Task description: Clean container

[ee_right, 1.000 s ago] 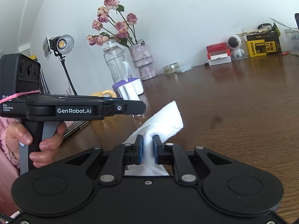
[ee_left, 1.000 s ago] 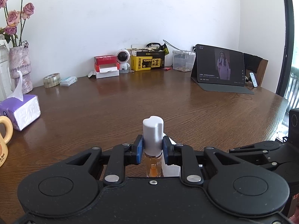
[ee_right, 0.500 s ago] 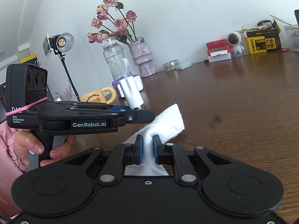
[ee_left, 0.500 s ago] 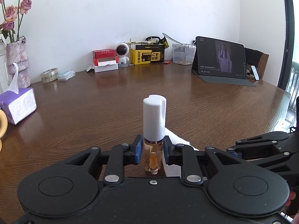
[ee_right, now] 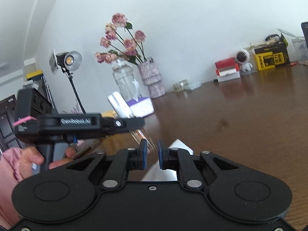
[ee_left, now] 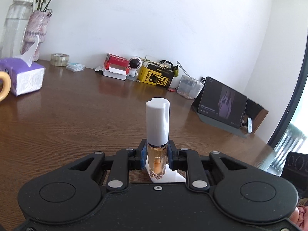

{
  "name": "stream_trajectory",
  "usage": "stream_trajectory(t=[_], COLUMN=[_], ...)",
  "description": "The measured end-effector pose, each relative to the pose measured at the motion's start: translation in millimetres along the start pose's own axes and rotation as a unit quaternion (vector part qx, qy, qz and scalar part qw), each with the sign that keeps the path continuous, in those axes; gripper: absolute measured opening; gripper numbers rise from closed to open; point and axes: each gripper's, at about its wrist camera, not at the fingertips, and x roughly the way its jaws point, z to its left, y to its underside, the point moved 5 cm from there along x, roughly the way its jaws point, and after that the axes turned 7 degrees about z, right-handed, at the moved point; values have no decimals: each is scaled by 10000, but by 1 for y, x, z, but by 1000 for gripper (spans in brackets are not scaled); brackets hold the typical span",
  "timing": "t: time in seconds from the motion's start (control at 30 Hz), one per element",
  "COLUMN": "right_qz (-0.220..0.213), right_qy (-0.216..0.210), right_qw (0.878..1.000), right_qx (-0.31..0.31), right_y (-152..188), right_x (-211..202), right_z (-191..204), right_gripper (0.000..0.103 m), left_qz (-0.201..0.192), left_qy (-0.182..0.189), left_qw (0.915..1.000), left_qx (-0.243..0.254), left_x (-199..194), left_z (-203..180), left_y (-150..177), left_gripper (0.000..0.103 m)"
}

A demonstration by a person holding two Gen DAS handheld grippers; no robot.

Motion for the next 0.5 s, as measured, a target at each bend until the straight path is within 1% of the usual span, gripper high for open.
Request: stream_trajectory(t=[0.17, 0.27, 0.3, 0.33, 0.37, 0.4, 0.43, 0.5], right_qz=[17, 27, 30, 77, 165, 240, 316, 502], right_qy=[68, 108, 122, 144, 200, 301, 430, 650], right_qw=[10000, 9999, 9999, 9998, 9995, 9989, 9978, 9949], right_qx=[-60, -96, -108, -121, -168, -269, -397, -585], right_y=[-6, -10, -11, -1, 12, 15, 18, 23], right_x=[2, 3, 3, -7, -17, -15, -13, -6], right_z=[3, 5, 6, 4, 2, 4, 6, 9], right_gripper=[13, 15, 23, 30, 46, 57, 58, 58], left_qz=[-25, 34, 46, 40, 37, 34, 31, 25], left_qy=[150, 115, 126, 144, 169, 193, 217, 266], left_qw=[9993, 9988, 9986, 9985, 9985, 9983, 9982, 9980], left_qx=[-348, -477, -506, -517, -529, -540, -552, -575], left_x=[1, 6, 6, 5, 3, 2, 1, -2], left_z=[1, 7, 8, 9, 9, 10, 10, 11], left_y=[-3, 0, 2, 2, 3, 4, 5, 6], left_gripper=[21, 21, 21, 21, 21, 21, 21, 21])
